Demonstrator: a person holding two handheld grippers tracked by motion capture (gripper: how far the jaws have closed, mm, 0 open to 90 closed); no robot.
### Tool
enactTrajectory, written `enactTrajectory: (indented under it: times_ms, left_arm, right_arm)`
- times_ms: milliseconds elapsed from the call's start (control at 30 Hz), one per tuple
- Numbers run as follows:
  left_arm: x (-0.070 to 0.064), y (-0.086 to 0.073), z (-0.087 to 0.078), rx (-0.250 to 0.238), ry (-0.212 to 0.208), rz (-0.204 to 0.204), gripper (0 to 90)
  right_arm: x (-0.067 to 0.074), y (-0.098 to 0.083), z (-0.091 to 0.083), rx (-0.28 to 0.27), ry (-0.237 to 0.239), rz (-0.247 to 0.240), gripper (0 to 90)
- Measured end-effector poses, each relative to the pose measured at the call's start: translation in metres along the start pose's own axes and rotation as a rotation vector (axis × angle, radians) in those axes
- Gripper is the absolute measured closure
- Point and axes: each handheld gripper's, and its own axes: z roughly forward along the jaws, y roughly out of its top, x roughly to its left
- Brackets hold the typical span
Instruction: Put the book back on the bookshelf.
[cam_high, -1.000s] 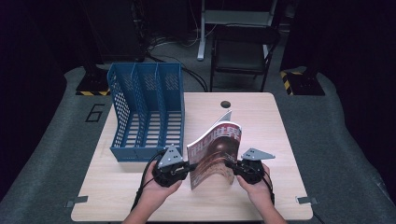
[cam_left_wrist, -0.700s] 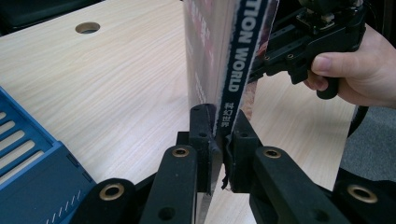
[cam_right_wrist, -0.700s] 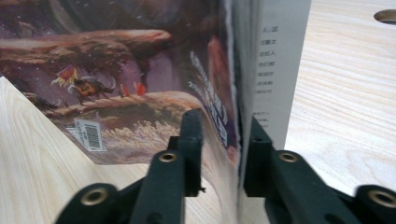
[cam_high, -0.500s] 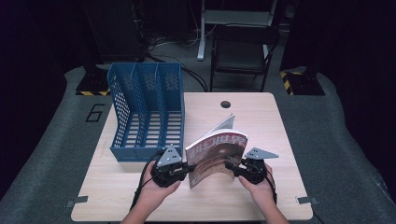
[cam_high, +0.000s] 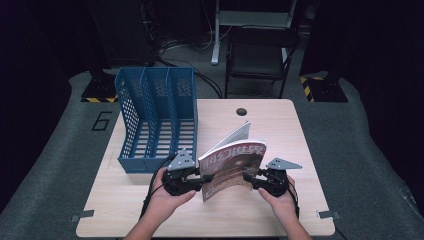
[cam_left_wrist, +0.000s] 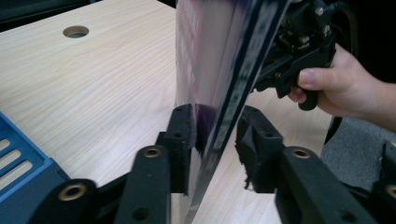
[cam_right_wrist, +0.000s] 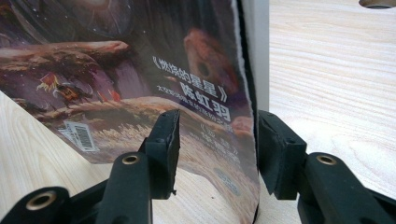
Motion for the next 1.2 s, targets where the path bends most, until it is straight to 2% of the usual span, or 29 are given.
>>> enactTrajectory:
  times_ms: [67,167,267,300,367,467,800,867,933,1200]
  left_arm:
    - [0.0,0.003,0.0,-0.004,0.015,-0.009,61.0]
    - [0.001,0.008,-0.001,-0.005,0.015,-0.023,59.4]
    - [0.0,0.014,0.0,0.024,0.008,-0.011,56.7]
    - [0.0,0.015,0.0,0.031,0.009,0.005,56.7]
    - [-0.001,0.018,0.0,0.037,-0.008,0.002,56.2]
    - [-0.002,0.022,0.0,0.045,-0.009,0.003,54.6]
    - [-0.002,0.042,-0.006,0.018,0.023,-0.026,54.4]
    - [-0.002,0.047,-0.007,0.013,0.032,-0.011,54.0]
    - [-0.002,0.05,-0.008,0.015,0.023,-0.015,53.5]
    - [-0.004,0.063,-0.008,0.02,0.046,-0.014,55.2]
  right_arm:
    - [0.0,0.0,0.0,-0.003,0.0,0.002,52.3]
    - [-0.001,-0.001,0.0,-0.002,-0.004,-0.001,52.0]
    - [-0.002,-0.001,-0.001,0.003,-0.005,0.004,51.9]
    - [-0.002,-0.001,-0.001,0.001,-0.006,0.006,51.8]
    - [-0.002,-0.001,-0.001,0.003,-0.005,0.008,51.8]
    - [-0.002,-0.001,-0.001,0.004,-0.005,0.009,51.7]
    - [-0.002,-0.001,-0.001,0.005,-0.01,0.013,51.6]
    - [-0.002,-0.001,-0.001,0.004,-0.009,0.011,51.6]
    - [-0.002,-0.001,-0.002,0.004,-0.01,0.012,51.6]
    - [-0.002,-0.001,-0.002,0.001,-0.012,0.01,51.6]
